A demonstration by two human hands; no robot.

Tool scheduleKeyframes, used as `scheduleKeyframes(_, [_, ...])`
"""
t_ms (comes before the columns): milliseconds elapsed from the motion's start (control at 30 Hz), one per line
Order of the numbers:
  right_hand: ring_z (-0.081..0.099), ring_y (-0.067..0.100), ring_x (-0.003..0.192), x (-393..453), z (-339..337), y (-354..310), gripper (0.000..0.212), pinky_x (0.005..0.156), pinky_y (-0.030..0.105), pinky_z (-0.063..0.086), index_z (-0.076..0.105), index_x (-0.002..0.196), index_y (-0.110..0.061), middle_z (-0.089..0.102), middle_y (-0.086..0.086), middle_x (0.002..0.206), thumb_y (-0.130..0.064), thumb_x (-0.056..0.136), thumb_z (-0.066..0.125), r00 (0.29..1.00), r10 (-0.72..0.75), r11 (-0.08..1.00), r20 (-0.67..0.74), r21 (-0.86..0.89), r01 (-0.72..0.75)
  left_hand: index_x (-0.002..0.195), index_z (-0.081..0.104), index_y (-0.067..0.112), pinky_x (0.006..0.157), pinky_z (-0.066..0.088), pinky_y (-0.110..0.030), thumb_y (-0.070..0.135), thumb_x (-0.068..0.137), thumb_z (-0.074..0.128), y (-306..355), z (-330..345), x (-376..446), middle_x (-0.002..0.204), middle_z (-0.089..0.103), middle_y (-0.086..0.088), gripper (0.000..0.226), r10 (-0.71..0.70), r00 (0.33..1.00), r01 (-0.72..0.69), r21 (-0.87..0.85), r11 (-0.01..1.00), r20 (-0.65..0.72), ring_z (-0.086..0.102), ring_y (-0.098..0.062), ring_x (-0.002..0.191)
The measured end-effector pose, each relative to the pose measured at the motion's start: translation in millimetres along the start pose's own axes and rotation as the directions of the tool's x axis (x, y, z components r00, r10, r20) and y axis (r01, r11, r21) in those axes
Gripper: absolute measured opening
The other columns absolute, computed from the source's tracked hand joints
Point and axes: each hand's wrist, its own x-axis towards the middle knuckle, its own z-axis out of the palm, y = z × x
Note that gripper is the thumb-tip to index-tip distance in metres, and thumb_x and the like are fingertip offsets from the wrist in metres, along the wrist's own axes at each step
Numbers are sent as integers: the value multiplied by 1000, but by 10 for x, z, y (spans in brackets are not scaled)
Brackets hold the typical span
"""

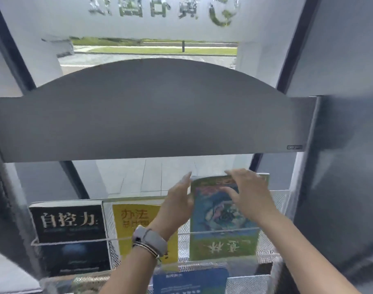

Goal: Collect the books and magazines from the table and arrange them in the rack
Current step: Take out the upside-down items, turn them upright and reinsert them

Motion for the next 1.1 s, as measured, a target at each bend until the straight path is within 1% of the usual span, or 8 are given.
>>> scheduleKeyframes(200, [56, 23, 115, 197, -178, 277, 31, 97, 32, 34, 61, 123, -22, 68, 0, 122, -33, 98, 47, 986, -137, 990, 91, 19, 136, 93, 54, 25, 61, 57, -31, 7, 89, 49, 142, 200, 51, 85, 66, 4, 20, -87, 983, 73, -92, 993, -161, 66, -17, 73])
scheduleKeyframes(400, [63, 11, 84, 184, -622, 527, 19, 73, 31, 47, 73, 104, -20, 73, -10, 89, -28, 92, 61, 989, -128, 929, -70, 341, 145, 95, 49, 42, 82, 44, -19, 36, 78, 63, 401, 161, 29, 104, 59, 18, 23, -186, 940, 88, -323, 942, -287, 58, -9, 103])
scheduleKeyframes(500, [51, 1, 51, 132, -932, 674, 11, 58, 22, 43, 73, 82, -25, 66, -5, 57, -16, 87, 68, 978, -106, 754, -180, 627, 197, 111, 44, 43, 93, 32, -19, 57, 64, 68, 375, 119, -64, 127, 52, 12, 54, -218, 912, 103, -320, 942, -347, 45, -7, 119])
scheduleKeyframes(600, [50, 16, 57, -35, -1179, 796, 17, 47, 16, 44, 71, 70, -28, 60, 19, 63, -18, 84, 69, 965, -10, 499, -263, 835, 233, 133, 36, 29, 100, 26, -23, 56, 65, 70, 352, 87, -170, 145, 38, 4, 81, -277, 885, 151, -332, 931, -374, 34, -7, 127])
scheduleKeyframes(733, [64, 4, 52, -260, -1203, 914, 10, 51, 13, 54, 76, 69, -26, 73, -8, 62, -34, 69, 69, 950, 214, 150, -225, 969, 196, 141, 18, 29, 105, 25, -35, 34, 73, 68, 405, 79, -316, 151, 26, -1, 85, -373, 854, 151, -513, 845, -363, 27, -17, 137])
scheduleKeyframes(833, [66, 3, 48, -406, -1005, 916, 12, 48, 17, 55, 74, 68, -24, 73, -9, 59, -35, 69, 68, 946, 310, -126, -99, 982, 144, 136, 31, 28, 99, 34, -36, 54, 54, 76, 475, 68, -386, 132, 49, 9, 97, -368, 913, 167, -666, 727, -174, 48, -14, 121])
scheduleKeyframes(967, [66, 12, 46, -508, -671, 809, 10, 48, 24, 58, 60, 73, -21, 70, -4, 55, -27, 81, 60, 953, 283, -399, 108, 917, 15, 103, 61, 15, 69, 56, -26, 21, 72, 68, 608, -32, -351, 76, 75, 3, 32, -331, 916, 51, -753, 656, -226, 69, -13, 70])
scheduleKeyframes(1100, [70, 9, 61, -576, -462, 743, 32, 61, 17, 58, 64, 88, -12, 76, -2, 69, -31, 63, 72, 953, 190, -226, 235, 955, -191, 87, 62, 20, 58, 56, -21, 15, 81, 56, 777, -370, -291, 71, 75, 8, 10, -259, 902, -147, -809, 569, -346, 69, -8, 62])
